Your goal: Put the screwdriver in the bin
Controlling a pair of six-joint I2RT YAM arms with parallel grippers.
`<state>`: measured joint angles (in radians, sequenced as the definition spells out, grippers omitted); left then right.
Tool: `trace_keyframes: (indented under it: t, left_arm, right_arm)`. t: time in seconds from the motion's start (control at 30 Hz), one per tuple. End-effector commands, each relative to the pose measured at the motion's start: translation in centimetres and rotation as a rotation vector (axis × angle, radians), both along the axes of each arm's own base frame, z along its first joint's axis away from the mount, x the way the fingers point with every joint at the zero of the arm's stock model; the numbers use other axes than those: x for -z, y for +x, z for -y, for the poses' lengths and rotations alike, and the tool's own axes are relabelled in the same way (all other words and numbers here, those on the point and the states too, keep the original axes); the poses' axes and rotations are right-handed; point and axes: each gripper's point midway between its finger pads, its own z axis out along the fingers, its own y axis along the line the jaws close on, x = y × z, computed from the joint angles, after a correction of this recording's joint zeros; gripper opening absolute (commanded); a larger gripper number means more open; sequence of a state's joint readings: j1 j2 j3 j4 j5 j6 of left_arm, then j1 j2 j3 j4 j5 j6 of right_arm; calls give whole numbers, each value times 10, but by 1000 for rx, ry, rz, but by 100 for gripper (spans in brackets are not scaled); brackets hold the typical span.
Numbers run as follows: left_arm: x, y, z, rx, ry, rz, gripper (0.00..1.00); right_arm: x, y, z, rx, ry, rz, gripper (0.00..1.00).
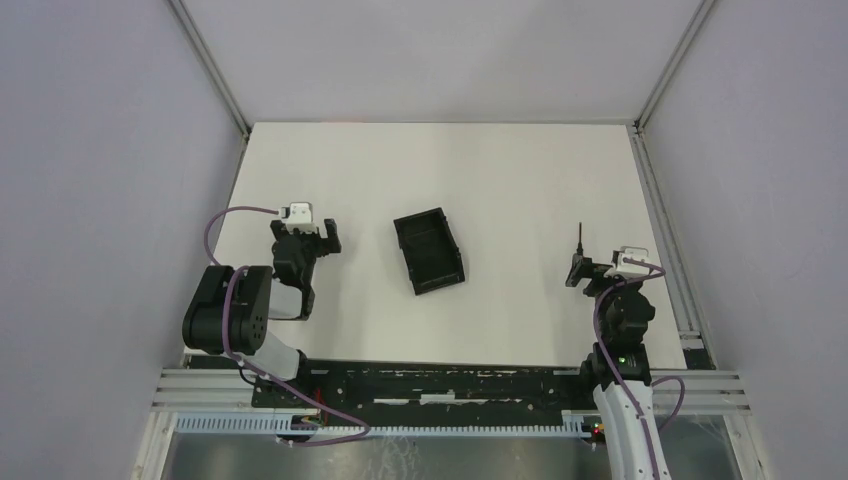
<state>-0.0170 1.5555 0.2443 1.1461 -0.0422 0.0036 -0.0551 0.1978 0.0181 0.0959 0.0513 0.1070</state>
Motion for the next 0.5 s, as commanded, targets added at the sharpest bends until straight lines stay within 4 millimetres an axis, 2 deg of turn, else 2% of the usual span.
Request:
trace_keyframes:
  t: [0.0,0.13,0.23,0.3,0.4,0.47]
  left_arm:
    - [-14,4,1,-2,-34,49,100]
    - [-14,4,1,-3,-34,49,100]
    - [-14,4,1,-2,-34,49,100]
    - [-14,4,1,-3,-34,49,100]
    - [-14,4,1,-2,-34,50,100]
    - [-14,4,1,-3,-34,50,100]
  right_arm:
    - [-14,2,7,40,3,37,98]
    - [-48,7,2,16,36,80,98]
    - [-83,13,2,11,22,78,98]
    - [-105,23,2,3,2,4,98]
    - [-127,42,-3,-46,-15,-148,98]
    - [-133,58,-2,-51,-7,-283,98]
